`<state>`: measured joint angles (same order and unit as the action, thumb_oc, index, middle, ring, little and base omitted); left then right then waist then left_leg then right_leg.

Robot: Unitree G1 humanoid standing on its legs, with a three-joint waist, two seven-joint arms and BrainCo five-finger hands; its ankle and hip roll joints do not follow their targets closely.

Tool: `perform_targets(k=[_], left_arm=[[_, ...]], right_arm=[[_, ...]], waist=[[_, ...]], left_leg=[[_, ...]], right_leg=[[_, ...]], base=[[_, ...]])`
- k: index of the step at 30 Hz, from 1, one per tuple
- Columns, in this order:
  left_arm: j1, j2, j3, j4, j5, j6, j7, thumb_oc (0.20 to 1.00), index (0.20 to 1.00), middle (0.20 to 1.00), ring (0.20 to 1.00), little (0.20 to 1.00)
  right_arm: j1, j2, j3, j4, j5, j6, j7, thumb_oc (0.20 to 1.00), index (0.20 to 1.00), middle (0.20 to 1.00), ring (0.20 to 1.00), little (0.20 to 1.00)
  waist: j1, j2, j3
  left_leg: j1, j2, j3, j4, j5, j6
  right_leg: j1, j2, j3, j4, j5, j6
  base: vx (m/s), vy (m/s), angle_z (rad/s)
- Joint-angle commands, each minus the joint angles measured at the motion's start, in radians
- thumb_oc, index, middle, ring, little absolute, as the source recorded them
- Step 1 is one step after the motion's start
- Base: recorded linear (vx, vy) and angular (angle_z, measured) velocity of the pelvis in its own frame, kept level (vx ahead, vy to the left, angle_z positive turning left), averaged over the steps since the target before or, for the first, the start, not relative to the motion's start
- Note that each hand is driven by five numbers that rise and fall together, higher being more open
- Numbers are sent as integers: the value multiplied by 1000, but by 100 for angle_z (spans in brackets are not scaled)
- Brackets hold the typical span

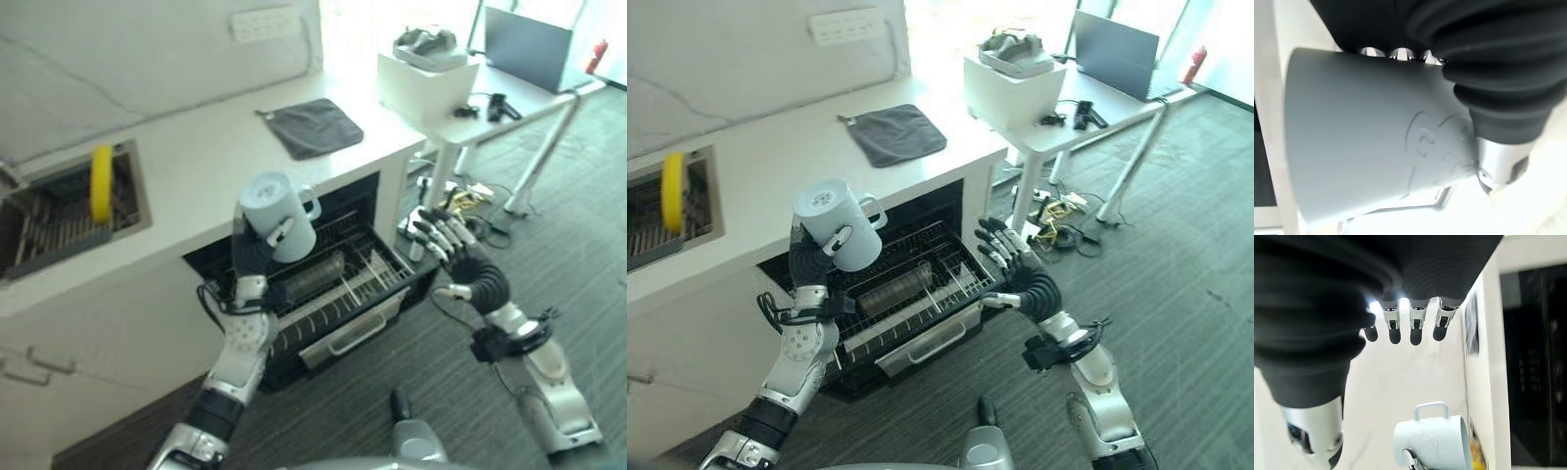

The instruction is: Place the dishes in the dishwasher.

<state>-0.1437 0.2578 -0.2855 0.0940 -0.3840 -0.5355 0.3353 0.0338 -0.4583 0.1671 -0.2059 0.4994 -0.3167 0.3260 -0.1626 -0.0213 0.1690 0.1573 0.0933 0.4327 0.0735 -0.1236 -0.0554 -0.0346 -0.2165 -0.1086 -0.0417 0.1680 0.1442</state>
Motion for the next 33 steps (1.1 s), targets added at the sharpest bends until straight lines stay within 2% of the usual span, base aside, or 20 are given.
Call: perform_targets(k=[1, 6, 8, 11, 14, 18, 21, 23, 25, 29, 30, 31, 33], left_arm=[[-50, 34, 3, -76, -104, -27, -81, 200, 200, 200, 200, 200], [-13, 34, 7, -118, -182, 3, -121, 200, 200, 200, 200, 200], [1, 27, 6, -128, -308, 59, -190, 200, 200, 200, 200, 200], [15, 10, -8, -135, -439, 95, -240, 200, 200, 200, 200, 200], [31, -9, -18, -132, -508, 115, -223, 200, 200, 200, 200, 200], [32, -16, -20, -112, -484, 110, -184, 200, 200, 200, 200, 200], [21, -8, -18, -100, -329, 93, -147, 200, 200, 200, 200, 200], [14, 12, -15, -95, -175, 73, -97, 200, 200, 200, 200, 200], [4, 38, -8, -89, -10, 45, 1, 200, 200, 200, 200, 200], [-21, 107, 18, -75, 385, -16, 274, 200, 200, 200, 200, 200], [-38, 150, 29, -70, 632, 2, 454, 200, 200, 200, 200, 200], [-40, 153, 29, -69, 651, 6, 472, 200, 200, 200, 200, 200], [-51, 183, 37, -55, 769, 47, 588, 200, 200, 200, 200, 200]], right_arm=[[-69, 10, 8, -47, -69, -24, -95, 1000, 1000, 1000, 1000, 1000], [-101, 2, 31, -30, -128, 40, -171, 1000, 1000, 1000, 1000, 1000], [-109, -6, 32, -23, -191, 56, -206, 1000, 1000, 1000, 1000, 1000], [-128, -25, 40, -11, -275, 63, -263, 1000, 1000, 1000, 1000, 1000], [-155, -54, 55, 10, -380, 110, -318, 1000, 1000, 1000, 1000, 1000], [-188, -77, 83, 22, -412, 128, -341, 1000, 1000, 1000, 1000, 1000], [-205, -71, 100, 24, -403, 126, -344, 1000, 1000, 1000, 1000, 1000], [-210, -67, 108, 24, -404, 115, -361, 1000, 1000, 1000, 1000, 1000], [-213, -66, 109, 26, -394, 100, -370, 1000, 1000, 1000, 1000, 1000], [-212, -66, 114, 28, -362, 56, -373, 1000, 1000, 1000, 1000, 1000], [-214, -62, 122, 27, -309, 19, -357, 1000, 1000, 1000, 1000, 1000], [-215, -61, 123, 28, -302, 15, -354, 1000, 1000, 1000, 1000, 1000], [-219, -51, 138, 30, -249, -16, -333, 1000, 1000, 1000, 1000, 1000]], waist=[[17, -35, 2], [56, -33, 6], [69, -31, 9], [82, -28, 13], [98, -25, 15], [112, -25, 17], [117, -24, 18], [122, -22, 18], [125, -21, 17], [128, -20, 13], [129, -19, 11], [129, -19, 11], [131, -18, 6]], left_leg=[[13, 11, -87, 117, -107, 45], [12, 11, -126, 72, -75, 37], [12, 15, -144, 45, -53, 30], [12, 21, -161, 21, -30, 22], [12, 26, -173, 1, -10, 15], [12, 33, -178, -9, 5, 8], [14, 35, -179, -12, 12, 5], [14, 37, -180, -16, 17, 2], [14, 38, -182, -17, 19, 1], [17, 37, -186, -21, 21, -2], [19, 37, -187, -24, 22, -3], [19, 37, -187, -24, 22, -4], [23, 36, -190, -28, 22, -4]], right_leg=[[24, -63, -37, 102, -118, 51], [47, -57, -64, 102, -131, 47], [63, -51, -78, 104, -143, 43], [83, -43, -91, 104, -157, 37], [111, -34, -105, 97, -171, 28], [133, -27, -118, 89, -181, 18], [145, -23, -121, 83, -185, 14], [151, -21, -121, 80, -187, 12], [155, -19, -120, 78, -190, 10], [164, -15, -116, 73, -195, 8], [168, -15, -115, 69, -196, 9], [168, -15, -115, 69, -196, 9], [173, -13, -114, 66, -200, 9]], base=[[45, -72, 59], [20, -46, 32], [16, -49, 30], [11, -41, 45], [8, -45, 26], [8, -44, 16], [28, -32, 8], [26, -11, 16], [11, -3, 4], [26, -1, 0], [33, -3, 1], [30, -5, 1], [35, -10, 1]])
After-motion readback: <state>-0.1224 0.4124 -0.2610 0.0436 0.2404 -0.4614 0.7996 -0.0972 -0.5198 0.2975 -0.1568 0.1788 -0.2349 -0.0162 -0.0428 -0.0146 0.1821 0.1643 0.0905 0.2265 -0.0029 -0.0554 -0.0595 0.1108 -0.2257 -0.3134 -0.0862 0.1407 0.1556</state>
